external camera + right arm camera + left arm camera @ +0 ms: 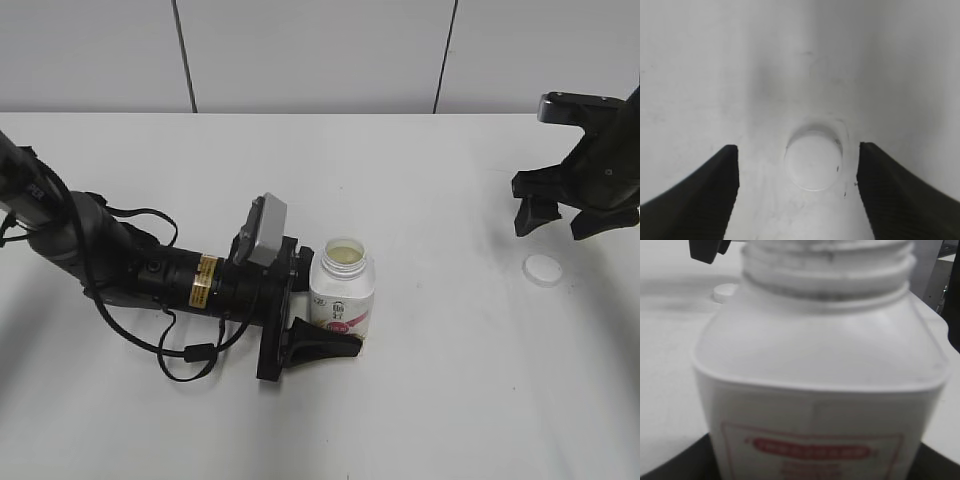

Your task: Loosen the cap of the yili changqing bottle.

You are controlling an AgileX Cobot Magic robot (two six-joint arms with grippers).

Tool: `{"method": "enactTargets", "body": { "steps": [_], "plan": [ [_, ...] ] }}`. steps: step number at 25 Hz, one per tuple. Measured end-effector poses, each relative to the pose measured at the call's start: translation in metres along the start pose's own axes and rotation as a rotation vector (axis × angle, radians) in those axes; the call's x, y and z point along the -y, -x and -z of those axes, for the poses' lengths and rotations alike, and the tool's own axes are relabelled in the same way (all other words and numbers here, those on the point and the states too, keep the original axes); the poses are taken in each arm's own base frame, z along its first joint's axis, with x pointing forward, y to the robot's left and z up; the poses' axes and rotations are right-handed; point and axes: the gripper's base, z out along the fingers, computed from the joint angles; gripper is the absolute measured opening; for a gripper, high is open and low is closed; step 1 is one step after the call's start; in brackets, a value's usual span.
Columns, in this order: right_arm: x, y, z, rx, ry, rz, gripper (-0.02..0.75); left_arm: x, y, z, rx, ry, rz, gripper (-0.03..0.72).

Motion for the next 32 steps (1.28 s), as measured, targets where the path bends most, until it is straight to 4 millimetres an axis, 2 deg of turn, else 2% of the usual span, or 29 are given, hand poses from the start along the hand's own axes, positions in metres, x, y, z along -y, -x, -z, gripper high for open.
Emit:
{"method": "enactTargets", "body": {
  "steps": [3, 6, 12, 21, 32],
  "plan": [
    [0.000, 0.000, 0.000, -0.009, 0.001, 0.000, 0.577, 0.000, 0.000, 0.000, -0.001, -0.002, -0.001, 0.557],
    [0.000, 0.000, 0.001, -0.012, 0.001, 0.000, 0.577, 0.000, 0.000, 0.000, -0.002, -0.005, -0.004, 0.584],
    [-0.001, -0.001, 0.004, -0.020, 0.004, 0.001, 0.577, 0.000, 0.013, 0.003, -0.006, -0.013, -0.047, 0.587],
    [-0.005, 0.003, 0.031, 0.048, 0.023, -0.008, 0.577, 0.001, 0.038, 0.010, -0.014, -0.040, -0.091, 0.587],
    [-0.008, 0.002, 0.043, 0.050, 0.037, -0.013, 0.577, 0.005, 0.089, 0.026, -0.020, -0.053, -0.203, 0.587]
  ]
}}
